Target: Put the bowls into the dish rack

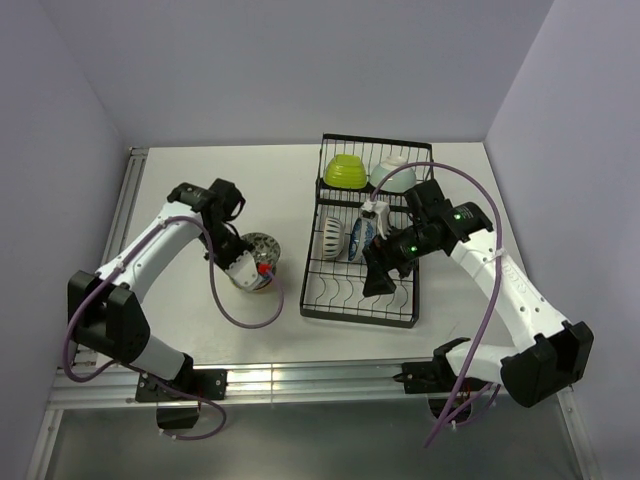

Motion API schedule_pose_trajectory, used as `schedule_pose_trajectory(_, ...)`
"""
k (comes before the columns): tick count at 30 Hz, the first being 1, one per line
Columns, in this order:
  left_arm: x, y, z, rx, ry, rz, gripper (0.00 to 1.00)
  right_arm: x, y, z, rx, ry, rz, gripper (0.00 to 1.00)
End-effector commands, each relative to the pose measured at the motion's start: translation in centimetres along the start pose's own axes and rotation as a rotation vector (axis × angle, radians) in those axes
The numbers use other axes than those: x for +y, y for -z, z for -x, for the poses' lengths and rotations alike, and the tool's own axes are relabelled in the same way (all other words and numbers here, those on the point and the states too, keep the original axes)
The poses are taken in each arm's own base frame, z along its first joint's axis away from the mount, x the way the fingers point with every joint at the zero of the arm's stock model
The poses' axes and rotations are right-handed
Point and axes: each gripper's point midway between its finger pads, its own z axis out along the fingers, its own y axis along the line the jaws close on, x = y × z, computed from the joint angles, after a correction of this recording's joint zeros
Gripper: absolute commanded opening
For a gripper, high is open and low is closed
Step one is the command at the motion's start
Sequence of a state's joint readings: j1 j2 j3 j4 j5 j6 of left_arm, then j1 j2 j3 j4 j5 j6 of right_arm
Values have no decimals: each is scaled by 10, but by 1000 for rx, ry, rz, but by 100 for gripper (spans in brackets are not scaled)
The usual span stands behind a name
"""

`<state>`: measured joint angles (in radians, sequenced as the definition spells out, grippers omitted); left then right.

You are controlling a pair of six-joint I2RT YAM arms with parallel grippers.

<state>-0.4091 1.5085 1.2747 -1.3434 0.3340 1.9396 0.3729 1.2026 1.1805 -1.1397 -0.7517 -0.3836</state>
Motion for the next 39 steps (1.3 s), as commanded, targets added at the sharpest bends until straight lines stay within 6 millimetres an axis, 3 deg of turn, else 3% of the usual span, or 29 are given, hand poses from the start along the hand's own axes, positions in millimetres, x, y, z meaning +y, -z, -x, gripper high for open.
schedule_pose_trajectory(1,39,40,48,-195,76,201,0,5,15,10,-56,19,-21,100)
schedule_pose_trajectory(2,40,43,49,-197,111,207,0,5,16,10,-63,10,-15,100)
schedule_pose_trajectory(13,53,79,151,-757,500,246,0,-9,41,7,-171,-85,-49,100)
schedule_pose_trajectory(14,49,75,156,-800,601,204,0,-8,42,6,-173,-88,-43,100)
schedule_pose_trajectory(15,58,81,162,-832,574,254,0,-10,44,7,-177,-94,-50,100)
schedule_pose_trajectory(16,60,84,170,-886,684,222,0,-12,46,7,-182,-100,-59,100)
schedule_pose_trajectory(17,56,75,174,-924,745,192,0,-14,47,8,-188,-99,-67,100)
schedule_pose_trajectory(18,75,93,180,-967,651,314,0,-16,50,10,-199,-95,-80,100)
schedule_pose_trajectory(19,77,95,185,-1001,679,325,0,-18,52,11,-210,-102,-92,100)
schedule_pose_trajectory(20,70,77,190,-1043,871,238,0,-21,54,14,-224,-104,-105,100)
schedule_pose_trajectory(21,82,99,199,-1110,791,343,0,-21,56,15,-233,-102,-111,100)
schedule_pose_trajectory(22,80,98,205,-1144,844,321,0,-23,58,16,-240,-106,-122,100)
schedule_pose_trajectory(23,76,88,208,-1184,969,258,0,-24,60,16,-247,-104,-129,100)
schedule_pose_trajectory(25,84,96,220,-1273,1065,251,0,-25,64,17,-259,-97,-147,100)
schedule_pose_trajectory(28,92,85,221,-1369,1276,196,0,-27,67,17,-273,-108,-168,100)
schedule_pose_trajectory(31,100,80,224,-1472,1378,164,0,-27,68,16,-283,-115,-173,100)
schedule_pose_trajectory(36,113,75,245,-1554,1375,108,0,-28,70,17,-296,-113,-191,100)
schedule_pose_trajectory(39,125,70,242,-1618,1443,81,0,-30,74,21,-309,-103,-211,100)
